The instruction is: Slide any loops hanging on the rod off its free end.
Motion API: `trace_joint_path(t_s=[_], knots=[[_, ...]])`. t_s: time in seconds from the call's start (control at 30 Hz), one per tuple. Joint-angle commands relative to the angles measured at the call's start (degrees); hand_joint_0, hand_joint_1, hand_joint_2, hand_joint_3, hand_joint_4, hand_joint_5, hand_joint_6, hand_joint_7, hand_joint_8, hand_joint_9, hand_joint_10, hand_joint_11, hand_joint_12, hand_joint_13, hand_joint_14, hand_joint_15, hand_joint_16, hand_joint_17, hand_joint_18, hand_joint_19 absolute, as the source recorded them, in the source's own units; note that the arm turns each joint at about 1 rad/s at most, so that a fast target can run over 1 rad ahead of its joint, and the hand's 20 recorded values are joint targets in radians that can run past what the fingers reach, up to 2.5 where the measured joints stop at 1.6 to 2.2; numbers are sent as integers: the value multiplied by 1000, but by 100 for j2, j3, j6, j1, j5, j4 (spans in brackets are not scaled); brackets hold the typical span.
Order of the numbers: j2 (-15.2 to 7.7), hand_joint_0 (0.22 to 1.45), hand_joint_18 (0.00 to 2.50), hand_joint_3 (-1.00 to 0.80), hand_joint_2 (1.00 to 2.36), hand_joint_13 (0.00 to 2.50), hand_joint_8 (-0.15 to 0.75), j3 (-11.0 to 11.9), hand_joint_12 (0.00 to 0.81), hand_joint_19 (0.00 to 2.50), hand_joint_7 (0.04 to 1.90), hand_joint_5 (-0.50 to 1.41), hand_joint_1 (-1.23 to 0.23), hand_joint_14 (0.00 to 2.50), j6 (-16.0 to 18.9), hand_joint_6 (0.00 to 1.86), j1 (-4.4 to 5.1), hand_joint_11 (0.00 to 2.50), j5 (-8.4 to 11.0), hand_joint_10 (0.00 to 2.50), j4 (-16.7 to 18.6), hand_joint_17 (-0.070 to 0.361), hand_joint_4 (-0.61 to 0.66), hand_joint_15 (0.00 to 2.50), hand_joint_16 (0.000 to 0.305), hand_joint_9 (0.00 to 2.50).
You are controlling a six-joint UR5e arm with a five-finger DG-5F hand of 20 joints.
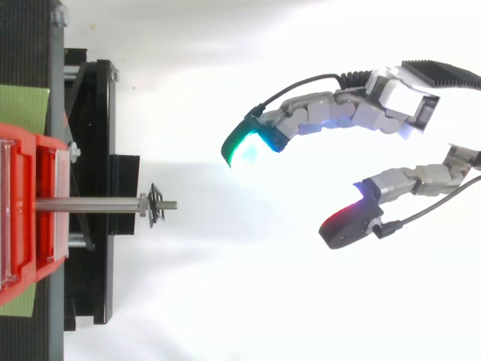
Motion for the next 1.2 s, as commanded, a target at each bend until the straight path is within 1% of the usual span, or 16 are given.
trace_joint_path(t_s=[0.0, 0.13, 0.17, 0.3, 0.4, 0.47, 0.5, 0.53, 0.6, 0.63, 0.67, 0.8, 0.83, 0.93, 1.17], knots=[[-1, 543, 478, -417, 1007, 572, 294, 6, 335, 133, 751, -202, -524, 0, -8, 502, 35, 0, 47, 0, -8, 91, 245, 46, 40, 541], [-10, 544, 481, -418, 1007, 575, 295, 6, 337, 137, 753, -201, -524, 0, -16, 502, 70, 0, 82, 0, -78, 91, 247, 48, 40, 546], [-1, 543, 485, -417, 1007, 576, 296, 14, 336, 137, 754, -201, -524, 1, -8, 502, 88, 0, 144, 0, -96, 92, 248, 48, 41, 546], [-80, 543, 488, -417, 1007, 577, 297, 50, 337, 150, 758, -200, -523, 1, 1, 502, 88, 0, 179, 0, -87, 92, 247, 51, 41, 548], [-282, 544, 490, -416, 1007, 579, 296, 155, 337, 153, 759, -198, -523, 3, 28, 502, 96, 0, 179, 0, -105, 92, 251, 47, 41, 550], [-493, 543, 490, -416, 1008, 582, 296, 269, 338, 154, 761, -198, -523, 0, 107, 502, 96, 0, 170, 0, -166, 92, 250, 58, 41, 552], [-537, 544, 490, -416, 1007, 583, 296, 313, 337, 159, 763, -198, -523, 3, 151, 502, 96, 0, 170, 0, -175, 92, 249, 58, 41, 551], [-678, 544, 490, -416, 1006, 585, 297, 445, 338, 159, 761, -198, -524, 0, 274, 502, 88, 0, 161, 0, -210, 92, 249, 53, 41, 556], [-836, 543, 491, -417, 1008, 586, 297, 665, 337, 163, 767, -198, -523, 2, 441, 502, 88, 0, 153, 0, -324, 92, 250, 58, 41, 556], [-880, 544, 493, -417, 1007, 586, 297, 665, 338, 158, 768, -197, -523, 2, 441, 502, 88, 0, 153, 1, -324, 92, 253, 61, 41, 557], [-906, 544, 493, -415, 1006, 587, 296, 770, 338, 169, 764, -197, -523, 1, 467, 502, 88, 0, 135, 0, -395, 92, 253, 59, 41, 558], [-968, 544, 504, -415, 1006, 593, 299, 946, 339, 174, 769, -195, -523, 2, 397, 502, 70, 0, 91, 0, -404, 93, 254, 63, 41, 564], [-959, 544, 507, -417, 1008, 593, 298, 946, 338, 173, 767, -195, -523, 2, 309, 502, 79, 4, 91, 0, -342, 93, 253, 67, 41, 565], [-968, 543, 509, -412, 1007, 597, 300, 937, 338, 171, 767, -193, -524, 3, 212, 502, 79, 0, 91, 0, -193, 93, 257, 67, 41, 568], [-976, 544, 515, -414, 1007, 607, 301, 955, 339, 195, 776, -188, -523, 1, 186, 502, 79, 10, 91, 0, -26, 93, 267, 73, 41, 586]])
